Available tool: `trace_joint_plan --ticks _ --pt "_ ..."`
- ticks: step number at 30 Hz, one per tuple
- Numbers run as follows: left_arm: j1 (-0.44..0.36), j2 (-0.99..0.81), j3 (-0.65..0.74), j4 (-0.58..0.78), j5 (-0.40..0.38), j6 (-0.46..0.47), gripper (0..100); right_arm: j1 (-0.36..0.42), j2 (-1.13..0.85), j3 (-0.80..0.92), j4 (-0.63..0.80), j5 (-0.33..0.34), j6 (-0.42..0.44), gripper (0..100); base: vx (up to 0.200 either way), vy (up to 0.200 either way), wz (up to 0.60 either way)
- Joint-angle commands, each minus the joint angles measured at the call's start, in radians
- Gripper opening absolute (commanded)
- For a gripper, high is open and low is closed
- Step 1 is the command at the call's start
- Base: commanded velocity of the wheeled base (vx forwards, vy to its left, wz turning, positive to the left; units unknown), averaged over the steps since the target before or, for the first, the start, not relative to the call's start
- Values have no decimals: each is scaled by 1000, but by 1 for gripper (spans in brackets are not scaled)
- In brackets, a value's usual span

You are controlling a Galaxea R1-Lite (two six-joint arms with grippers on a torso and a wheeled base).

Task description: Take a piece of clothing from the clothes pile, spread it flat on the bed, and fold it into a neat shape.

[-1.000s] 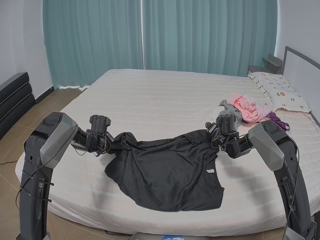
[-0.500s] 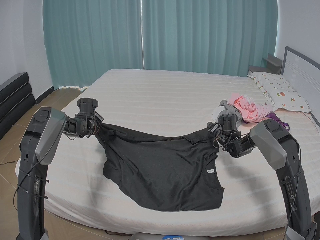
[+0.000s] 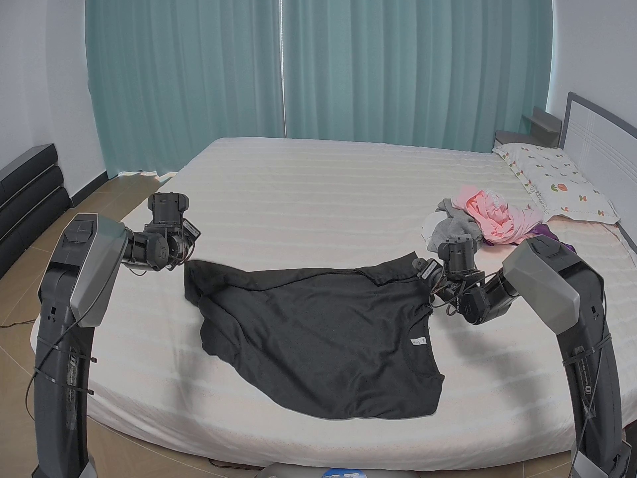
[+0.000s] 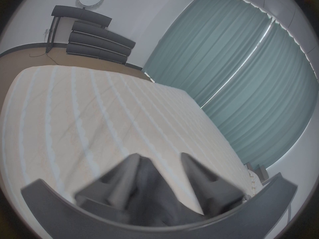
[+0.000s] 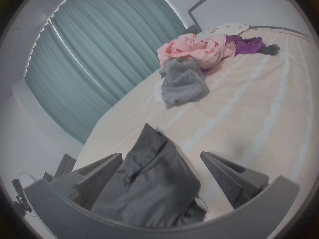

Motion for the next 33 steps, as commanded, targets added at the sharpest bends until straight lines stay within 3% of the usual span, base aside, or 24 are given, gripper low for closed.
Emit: trace_joint_plan --ticks 1,11,12,19,33 --pt "1 -22 77 14 -10 -2 100 8 -61 114 5 66 -8 100 0 0 0" --pt "-7 -182 338 14 -116 -7 100 11 -7 106 17 89 -75 100 0 0 0" --pt "-7 -191 358 14 -118 -7 100 11 0 103 21 97 -77 0 0 0 0" --pt "-31 -260 492 11 -122 -13 100 11 35 8 128 106 -81 0 0 0 0" --pt "-63 -344 671 6 -200 -27 100 -54 39 -130 123 51 -32 0 0 0 0"
